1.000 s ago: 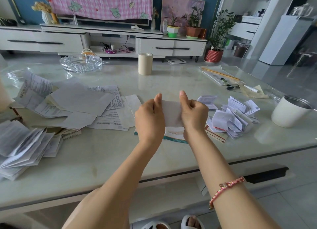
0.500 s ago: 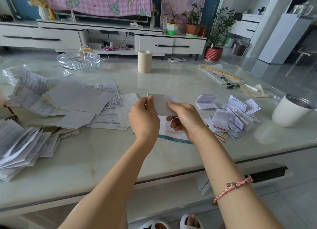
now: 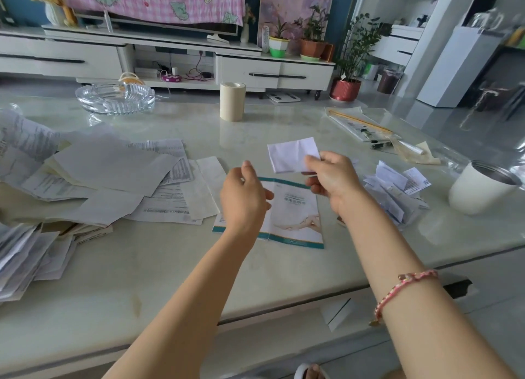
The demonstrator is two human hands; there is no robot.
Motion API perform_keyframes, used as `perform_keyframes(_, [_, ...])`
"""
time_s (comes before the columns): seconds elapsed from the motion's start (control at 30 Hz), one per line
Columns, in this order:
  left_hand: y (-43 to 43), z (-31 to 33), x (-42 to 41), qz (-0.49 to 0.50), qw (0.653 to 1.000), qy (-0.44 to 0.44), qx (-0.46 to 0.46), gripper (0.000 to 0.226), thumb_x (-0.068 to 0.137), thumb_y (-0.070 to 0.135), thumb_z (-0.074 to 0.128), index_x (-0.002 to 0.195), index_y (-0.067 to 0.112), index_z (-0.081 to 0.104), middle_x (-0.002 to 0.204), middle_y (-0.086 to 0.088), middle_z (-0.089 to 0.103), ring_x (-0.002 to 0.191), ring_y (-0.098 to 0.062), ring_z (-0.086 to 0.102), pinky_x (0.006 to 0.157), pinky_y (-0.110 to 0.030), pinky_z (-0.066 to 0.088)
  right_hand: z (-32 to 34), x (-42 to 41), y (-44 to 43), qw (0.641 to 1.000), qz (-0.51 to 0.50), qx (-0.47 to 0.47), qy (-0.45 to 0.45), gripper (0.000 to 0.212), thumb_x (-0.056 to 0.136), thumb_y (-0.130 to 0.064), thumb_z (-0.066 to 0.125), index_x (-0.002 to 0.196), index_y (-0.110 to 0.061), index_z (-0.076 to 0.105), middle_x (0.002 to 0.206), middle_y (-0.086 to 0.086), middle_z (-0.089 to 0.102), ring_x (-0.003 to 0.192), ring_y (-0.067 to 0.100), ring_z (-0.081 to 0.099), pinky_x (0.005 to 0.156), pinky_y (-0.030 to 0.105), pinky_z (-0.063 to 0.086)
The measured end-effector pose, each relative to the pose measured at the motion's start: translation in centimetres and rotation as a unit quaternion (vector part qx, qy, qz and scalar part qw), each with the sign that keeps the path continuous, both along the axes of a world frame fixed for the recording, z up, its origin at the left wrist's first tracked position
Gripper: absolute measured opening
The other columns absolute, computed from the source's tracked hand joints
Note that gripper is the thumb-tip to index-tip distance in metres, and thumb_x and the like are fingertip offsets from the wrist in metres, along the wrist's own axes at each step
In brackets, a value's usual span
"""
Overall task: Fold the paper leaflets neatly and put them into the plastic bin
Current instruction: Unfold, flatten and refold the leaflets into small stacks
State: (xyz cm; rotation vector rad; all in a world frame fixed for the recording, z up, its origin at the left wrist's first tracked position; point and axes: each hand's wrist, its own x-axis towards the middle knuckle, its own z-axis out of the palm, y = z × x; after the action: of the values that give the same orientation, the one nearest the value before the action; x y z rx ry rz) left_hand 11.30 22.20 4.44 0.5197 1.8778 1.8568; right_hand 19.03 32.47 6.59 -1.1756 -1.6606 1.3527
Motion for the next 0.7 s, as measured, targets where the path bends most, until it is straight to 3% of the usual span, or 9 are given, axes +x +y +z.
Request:
perform_keyframes(0.13, [0.1, 0.8, -0.3, -0.022, 0.998, -0.059, -0.007, 0.017, 0.096, 0.013, 0.036, 0.101, 0.012, 0.052, 0.062, -0.003, 0.058, 0.047, -0.013, 0.047, 0.045, -0.020, 0.041, 1.2, 0.9, 5.8, 0.992, -0.115, 0.054, 0.022, 0.027, 0.093, -0.013, 0.052, 0.119, -0.011, 0.048, 0.089, 0.010, 0.062, 0.052, 0.010, 0.046, 0.035, 0.013, 0.035])
perform_keyframes(0.23, [0.8, 1.5, 0.3, -0.041, 0.996, -0.078, 0.000, 0.019, 0.093, 0.008, 0.035, 0.098, 0.014, 0.053, 0.061, -0.002, 0.058, 0.046, -0.012, 0.046, 0.040, -0.013, 0.040, 1.1, 0.8, 9.8, 0.978, -0.172, 0.117, -0.010, 0.022, 0.092, -0.013, 0.052, 0.114, -0.014, 0.046, 0.114, 0.017, 0.060, 0.055, 0.013, 0.050, 0.033, 0.014, 0.035])
perform_keyframes(0.33, [1.4, 1.7, 1.0, -0.068, 0.994, -0.091, 0.001, 0.019, 0.093, 0.007, 0.036, 0.097, 0.014, 0.054, 0.061, -0.001, 0.058, 0.048, -0.012, 0.048, 0.044, -0.016, 0.041, -0.2, 0.5, 12.3, 0.967, -0.168, 0.145, -0.122, 0.021, 0.091, -0.015, 0.052, 0.112, -0.015, 0.048, 0.116, 0.015, 0.060, 0.082, 0.029, 0.064, 0.065, 0.032, 0.054])
perform_keyframes(0.4, [1.6, 1.7, 1.0, -0.080, 0.992, -0.093, 0.000, 0.020, 0.092, 0.006, 0.036, 0.096, 0.014, 0.054, 0.061, 0.000, 0.059, 0.050, -0.012, 0.049, 0.046, -0.017, 0.042, -1.3, 0.5, 13.0, 0.944, -0.152, 0.161, -0.243, 0.026, 0.091, -0.014, 0.051, 0.117, -0.009, 0.050, 0.122, 0.018, 0.057, 0.103, 0.036, 0.060, 0.083, 0.041, 0.050])
perform_keyframes(0.47, [1.8, 1.7, 0.8, -0.083, 0.993, -0.090, -0.002, 0.020, 0.092, 0.006, 0.037, 0.096, 0.013, 0.055, 0.061, 0.000, 0.059, 0.051, -0.012, 0.050, 0.048, -0.018, 0.043, -2.2, 0.9, 12.8, 0.889, -0.120, 0.181, -0.404, 0.031, 0.091, -0.011, 0.050, 0.121, -0.003, 0.050, 0.127, 0.020, 0.054, 0.112, 0.037, 0.055, 0.088, 0.039, 0.046])
perform_keyframes(0.53, [2.0, 1.7, 0.5, -0.079, 0.993, -0.087, -0.003, 0.020, 0.092, 0.006, 0.038, 0.096, 0.012, 0.056, 0.061, 0.000, 0.059, 0.051, -0.012, 0.050, 0.050, -0.018, 0.043, -3.0, 1.3, 12.2, 0.834, -0.089, 0.205, -0.504, 0.034, 0.091, -0.011, 0.051, 0.123, -0.002, 0.047, 0.128, 0.021, 0.052, 0.116, 0.036, 0.051, 0.087, 0.037, 0.044])
perform_keyframes(0.6, [2.2, 1.6, 0.4, -0.078, 0.993, -0.091, -0.004, 0.019, 0.093, 0.006, 0.039, 0.095, 0.011, 0.056, 0.060, 0.000, 0.058, 0.052, -0.012, 0.050, 0.050, -0.018, 0.043, -3.7, 1.7, 11.9, 0.804, -0.075, 0.232, -0.541, 0.037, 0.089, -0.013, 0.056, 0.123, -0.003, 0.047, 0.130, 0.021, 0.046, 0.118, 0.034, 0.047, 0.088, 0.036, 0.043])
perform_keyframes(0.7, [2.3, 1.6, 0.4, -0.083, 0.992, -0.096, -0.009, 0.019, 0.093, 0.006, 0.040, 0.097, 0.010, 0.058, 0.060, 0.000, 0.058, 0.054, -0.012, 0.051, 0.051, -0.019, 0.043, -3.7, 1.6, 12.0, 0.795, -0.064, 0.271, -0.538, 0.037, 0.086, -0.011, 0.060, 0.122, -0.006, 0.053, 0.132, 0.020, 0.040, 0.120, 0.033, 0.041, 0.093, 0.035, 0.041])
